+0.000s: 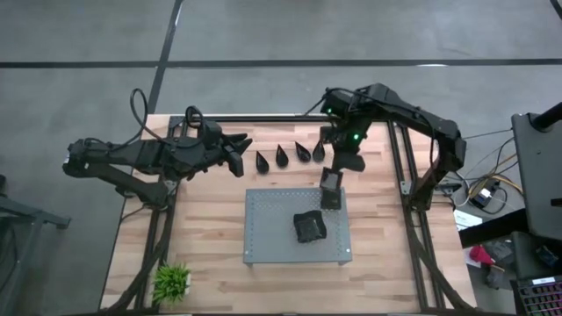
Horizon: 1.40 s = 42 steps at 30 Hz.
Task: Pick & Place Mini shaped plates
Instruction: Stack the square plate on top of the other square plates on the shelf
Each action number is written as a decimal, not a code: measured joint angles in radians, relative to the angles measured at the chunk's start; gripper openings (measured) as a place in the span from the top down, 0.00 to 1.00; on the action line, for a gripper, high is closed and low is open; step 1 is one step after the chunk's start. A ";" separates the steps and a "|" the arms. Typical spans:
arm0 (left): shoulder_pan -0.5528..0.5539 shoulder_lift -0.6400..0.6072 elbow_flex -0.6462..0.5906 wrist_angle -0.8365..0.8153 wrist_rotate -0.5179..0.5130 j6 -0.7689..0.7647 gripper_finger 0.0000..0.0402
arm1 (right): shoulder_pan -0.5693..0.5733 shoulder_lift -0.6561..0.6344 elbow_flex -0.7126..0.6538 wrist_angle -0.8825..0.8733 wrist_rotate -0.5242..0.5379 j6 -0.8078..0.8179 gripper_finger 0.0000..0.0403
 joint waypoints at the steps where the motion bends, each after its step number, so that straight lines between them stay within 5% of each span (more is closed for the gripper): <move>1: 0.000 0.000 0.000 0.000 0.000 0.000 0.73 | 0.006 0.001 -0.020 0.004 0.002 -0.009 0.98; 15: 0.000 0.000 0.000 0.001 -0.003 -0.002 0.73 | 0.061 0.020 -0.215 0.092 0.061 -0.069 0.98; 42: 0.000 0.000 0.000 0.000 -0.003 0.000 0.73 | 0.106 0.019 -0.277 0.126 0.051 -0.023 0.98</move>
